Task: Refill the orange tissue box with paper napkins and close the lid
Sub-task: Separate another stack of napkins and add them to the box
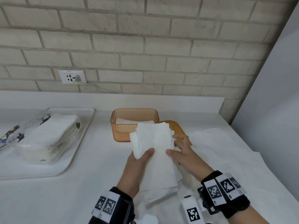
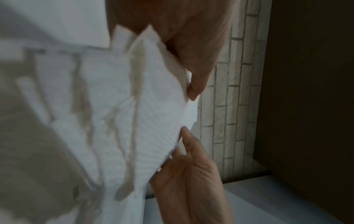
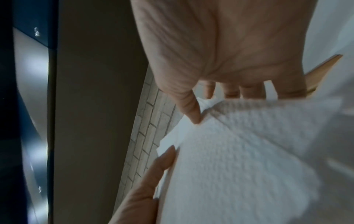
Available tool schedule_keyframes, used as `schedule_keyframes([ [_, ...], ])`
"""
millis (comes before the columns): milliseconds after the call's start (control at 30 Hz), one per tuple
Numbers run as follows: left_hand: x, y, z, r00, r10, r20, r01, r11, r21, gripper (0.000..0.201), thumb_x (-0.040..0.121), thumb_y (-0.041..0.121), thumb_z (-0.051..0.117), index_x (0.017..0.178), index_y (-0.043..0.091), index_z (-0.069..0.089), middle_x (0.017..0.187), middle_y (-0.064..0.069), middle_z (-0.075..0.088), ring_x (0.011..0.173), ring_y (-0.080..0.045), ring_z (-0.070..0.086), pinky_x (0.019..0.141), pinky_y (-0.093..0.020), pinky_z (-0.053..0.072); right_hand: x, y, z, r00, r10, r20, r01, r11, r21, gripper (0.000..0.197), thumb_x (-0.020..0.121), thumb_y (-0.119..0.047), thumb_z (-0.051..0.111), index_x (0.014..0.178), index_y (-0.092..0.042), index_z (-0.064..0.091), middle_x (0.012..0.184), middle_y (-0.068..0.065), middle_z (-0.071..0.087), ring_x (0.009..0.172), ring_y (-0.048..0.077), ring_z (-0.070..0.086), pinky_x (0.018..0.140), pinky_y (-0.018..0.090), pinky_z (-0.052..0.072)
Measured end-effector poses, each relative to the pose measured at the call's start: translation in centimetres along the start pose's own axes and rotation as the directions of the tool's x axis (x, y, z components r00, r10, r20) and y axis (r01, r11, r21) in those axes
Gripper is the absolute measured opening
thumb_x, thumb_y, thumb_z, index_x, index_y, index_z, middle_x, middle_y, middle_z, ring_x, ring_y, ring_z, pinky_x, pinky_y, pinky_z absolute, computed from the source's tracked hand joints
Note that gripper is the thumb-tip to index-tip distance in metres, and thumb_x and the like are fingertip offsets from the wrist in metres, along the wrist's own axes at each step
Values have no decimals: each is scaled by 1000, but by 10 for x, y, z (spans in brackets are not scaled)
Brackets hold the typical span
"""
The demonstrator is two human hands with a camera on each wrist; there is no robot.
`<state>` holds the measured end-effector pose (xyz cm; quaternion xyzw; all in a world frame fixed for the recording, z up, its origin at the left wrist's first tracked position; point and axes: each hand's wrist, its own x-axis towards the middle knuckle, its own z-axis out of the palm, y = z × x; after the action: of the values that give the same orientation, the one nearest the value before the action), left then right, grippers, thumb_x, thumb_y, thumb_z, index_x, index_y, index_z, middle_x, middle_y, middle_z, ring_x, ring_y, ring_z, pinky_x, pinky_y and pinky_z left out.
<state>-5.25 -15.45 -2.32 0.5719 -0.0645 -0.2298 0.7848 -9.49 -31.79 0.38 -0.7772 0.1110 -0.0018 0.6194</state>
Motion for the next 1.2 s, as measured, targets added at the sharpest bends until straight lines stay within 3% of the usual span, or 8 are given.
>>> schedule_keyframes([
  [100, 4, 7, -2, 993, 112, 25, -115, 979, 170, 30, 85, 21, 67, 114, 19, 63, 105, -1, 74, 94, -17, 71, 78, -30, 57, 5, 5, 3, 998, -42, 44, 39, 998, 52, 67, 87, -9, 62, 132, -34, 19, 123, -10, 54, 112, 12, 57, 96, 37, 49],
  [300, 17, 31, -20, 935, 320, 151, -354, 851, 387, 43, 78, 23, 74, 120, 20, 62, 111, 10, 71, 102, -4, 66, 82, -17, 52, 24, -2, 10, 960, -276, -37, 277, 961, 24, 58, 85, 3, 60, 114, -39, 32, 116, -11, 53, 109, 1, 55, 92, 25, 50],
  [500, 22, 11, -32, 960, 159, 232, -263, 797, 544, 45, 80, 17, 74, 119, 32, 56, 112, 20, 68, 104, 5, 61, 82, -14, 48, 29, 23, 20, 979, -182, 88, 195, 966, -171, 61, 84, 2, 57, 133, -22, 30, 129, 2, 45, 116, 6, 48, 100, 20, 43],
  [600, 23, 5, -31, 973, 187, 136, -231, 788, 570, 31, 76, 31, 65, 106, 37, 60, 109, 12, 69, 100, 1, 63, 87, -26, 52, 34, 21, 24, 974, -219, 53, 225, 959, -171, 53, 85, 2, 54, 135, -6, 35, 124, 3, 52, 102, -15, 51, 84, 1, 40],
  [833, 11, 12, -20, 981, 161, -107, -162, 987, -4, 30, 92, 21, 59, 121, 14, 62, 115, -5, 70, 108, -23, 66, 92, -43, 53, 24, 6, 13, 998, -37, 56, 34, 998, 53, 44, 82, -21, 69, 121, -22, 48, 116, -4, 64, 105, 13, 62, 93, 35, 50],
  [933, 7, 6, -12, 993, 69, -96, -95, 951, -294, 35, 95, 20, 50, 129, 10, 54, 122, -8, 67, 112, -24, 64, 90, -40, 55, 17, 17, 19, 980, 66, 190, -152, 861, 486, 46, 81, -19, 65, 124, -13, 54, 117, 5, 67, 106, 22, 63, 91, 39, 51],
  [1033, 6, -5, -7, 995, 55, -78, -71, 970, -231, 38, 95, 23, 50, 132, 14, 51, 123, -4, 67, 114, -21, 63, 92, -41, 52, 16, 20, 29, 972, 6, 235, -171, 704, 690, 42, 83, -9, 56, 125, -9, 53, 122, 12, 64, 110, 27, 62, 89, 41, 54],
  [1200, 11, 9, -54, 990, 108, -85, -118, 985, -123, 41, 80, 26, 70, 119, 26, 57, 111, 2, 72, 101, -18, 68, 78, -35, 58, 26, 18, 16, 999, -2, 47, -21, 879, 476, 38, 85, -6, 59, 121, -16, 55, 114, 1, 69, 106, 17, 65, 86, 31, 54],
])
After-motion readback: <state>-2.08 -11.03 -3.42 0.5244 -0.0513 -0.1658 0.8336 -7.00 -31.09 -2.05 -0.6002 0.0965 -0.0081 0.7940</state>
